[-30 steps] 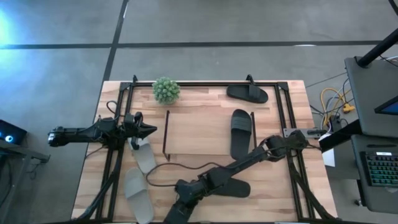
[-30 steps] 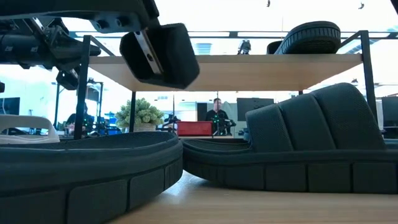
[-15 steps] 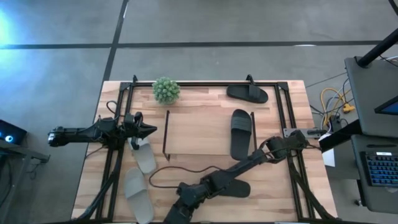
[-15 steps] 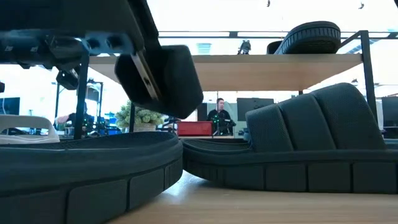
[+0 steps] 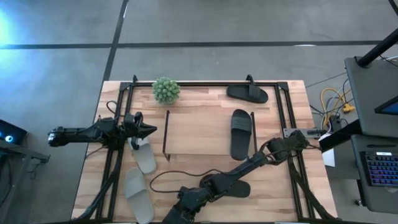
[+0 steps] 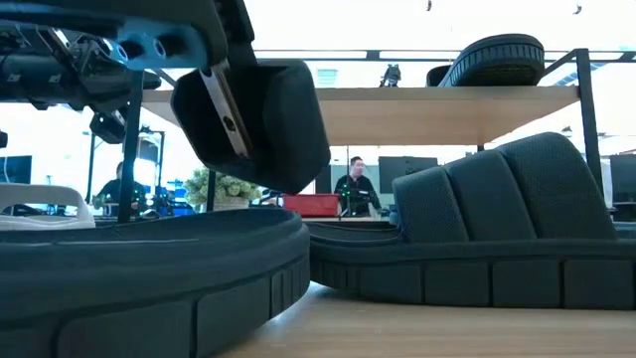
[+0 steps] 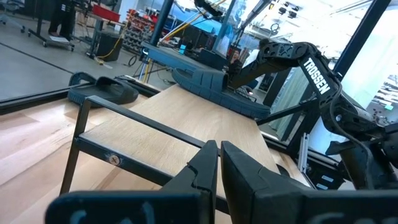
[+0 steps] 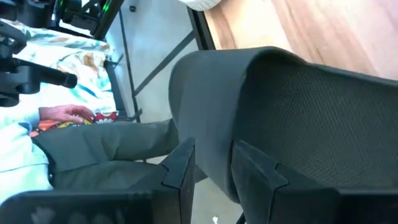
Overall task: Pick and place slides into the shelf
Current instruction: Put the black slipper on the shelf
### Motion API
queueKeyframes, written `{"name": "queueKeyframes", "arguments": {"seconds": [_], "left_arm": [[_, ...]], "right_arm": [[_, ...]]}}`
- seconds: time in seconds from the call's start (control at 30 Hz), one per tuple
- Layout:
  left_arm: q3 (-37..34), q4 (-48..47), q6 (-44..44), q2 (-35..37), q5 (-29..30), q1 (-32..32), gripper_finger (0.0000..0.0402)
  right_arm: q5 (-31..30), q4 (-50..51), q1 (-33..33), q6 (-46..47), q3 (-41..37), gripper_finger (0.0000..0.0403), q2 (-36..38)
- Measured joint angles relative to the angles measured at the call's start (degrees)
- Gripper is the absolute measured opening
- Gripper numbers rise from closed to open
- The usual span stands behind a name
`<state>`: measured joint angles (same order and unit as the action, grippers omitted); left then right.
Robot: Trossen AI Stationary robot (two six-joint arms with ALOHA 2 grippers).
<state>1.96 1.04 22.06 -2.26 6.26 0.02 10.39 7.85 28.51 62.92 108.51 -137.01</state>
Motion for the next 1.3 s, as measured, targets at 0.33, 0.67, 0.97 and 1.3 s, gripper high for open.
{"name": "queueKeyframes", "arguments": {"seconds": [0.33,0.67,0.97,1.3], "left_arm": [[0.00,0.00,-0.02,0.00,-0.01,0.02,0.0006],[0.00,0.00,-0.01,0.04,-0.02,0.00,0.0006],[0.00,0.00,-0.01,0.04,-0.01,0.00,0.0006],[0.00,0.00,-0.01,0.00,0.00,0.00,0.0006]], "right_arm": [[-4.49,-0.06,0.18,0.52,0.65,0.0093,-0.02],[-4.52,0.85,0.35,-0.39,0.17,0.0093,-0.03],[-5.97,1.98,0.39,-0.02,-1.21,0.0093,-0.02],[-5.52,-1.39,0.35,0.07,-1.84,0.0093,-0.02]]}}
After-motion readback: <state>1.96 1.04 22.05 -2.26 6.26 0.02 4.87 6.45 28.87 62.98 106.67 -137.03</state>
